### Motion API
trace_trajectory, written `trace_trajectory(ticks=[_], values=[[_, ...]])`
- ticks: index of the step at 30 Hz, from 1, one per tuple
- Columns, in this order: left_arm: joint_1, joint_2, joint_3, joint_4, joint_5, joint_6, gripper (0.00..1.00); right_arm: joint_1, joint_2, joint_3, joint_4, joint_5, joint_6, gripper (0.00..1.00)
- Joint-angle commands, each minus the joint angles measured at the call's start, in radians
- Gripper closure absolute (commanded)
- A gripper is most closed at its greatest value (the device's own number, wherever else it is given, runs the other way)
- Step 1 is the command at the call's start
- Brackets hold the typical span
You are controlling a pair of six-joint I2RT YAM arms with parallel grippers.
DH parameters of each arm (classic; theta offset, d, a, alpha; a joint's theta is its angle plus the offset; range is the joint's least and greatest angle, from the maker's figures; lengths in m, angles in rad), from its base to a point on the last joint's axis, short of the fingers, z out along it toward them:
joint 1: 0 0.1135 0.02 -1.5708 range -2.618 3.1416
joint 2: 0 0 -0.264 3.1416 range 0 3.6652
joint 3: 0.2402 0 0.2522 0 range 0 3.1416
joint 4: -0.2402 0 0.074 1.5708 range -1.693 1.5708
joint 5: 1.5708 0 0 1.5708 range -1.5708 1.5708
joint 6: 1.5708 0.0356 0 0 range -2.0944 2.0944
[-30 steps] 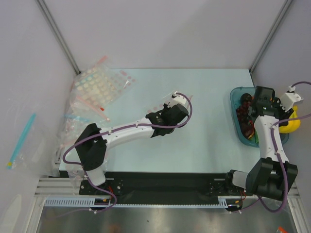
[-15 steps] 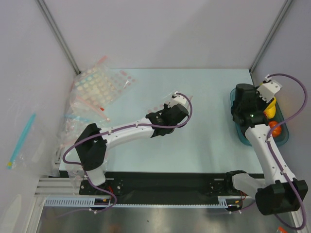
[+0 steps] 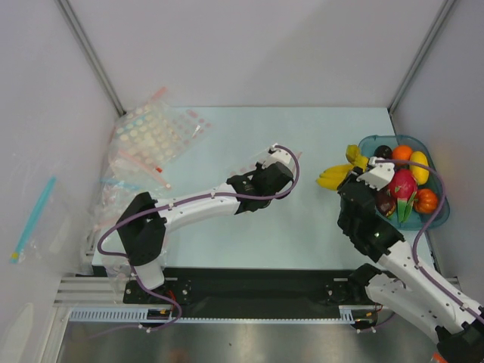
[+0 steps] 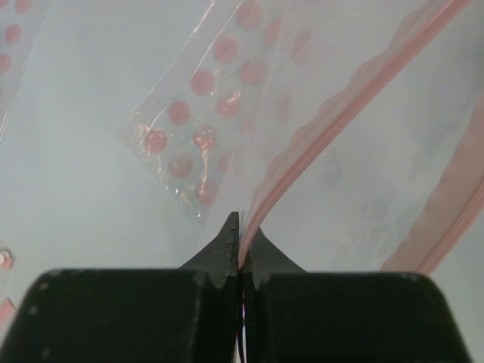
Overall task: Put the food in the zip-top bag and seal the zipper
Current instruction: Pick up the fake fruit from the bin, then place the fake fruit in the zipper food storage bag.
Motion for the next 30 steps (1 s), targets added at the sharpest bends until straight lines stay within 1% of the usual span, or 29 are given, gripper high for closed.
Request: trace_trajectory(ticks=[1, 2, 4, 9, 12, 18, 22, 26, 30], values=[[-0.004, -0.034, 0.049, 0.0, 0.018, -0.004, 1.0, 0.051, -0.089, -0.006, 0.177, -0.096, 0.006, 1.0], [-0.006, -0.036, 0.048, 0.0, 0.021, -0.002, 1.0, 0.084, -0.099, -0.019, 0.189, -0.09, -0.003, 1.0], [-0.003, -0.034, 0.045, 0.008, 0.026, 0.006, 1.0, 0.106, -0.115, -0.03, 0.204, -0.081, -0.028, 1.0], [0.002, -0.019, 0.045, 0.017, 0.024, 0.009, 1.0, 0.164, -0.154, -0.045, 0.232, -0.136, -0.069, 1.0], [0.005, -0.007, 0.055, 0.013, 0.023, 0.009, 0.99, 0.169, -0.198, -0.067, 0.252, -0.216, -0.112, 1.0], [0.013, -0.002, 0.055, 0.008, 0.02, 0.004, 1.0, 0.171, -0.263, -0.096, 0.287, -0.316, -0.144, 1.0], [0.011, -0.005, 0.054, 0.016, 0.018, 0.004, 1.0, 0.171, -0.243, -0.108, 0.318, -0.411, -0.157, 1.0], [0.013, -0.005, 0.055, 0.014, 0.012, 0.006, 1.0, 0.172, -0.218, -0.105, 0.332, -0.463, -0.163, 1.0], [0.016, -0.008, 0.057, 0.011, 0.011, 0.007, 1.0, 0.175, -0.218, -0.107, 0.325, -0.469, -0.166, 1.0]])
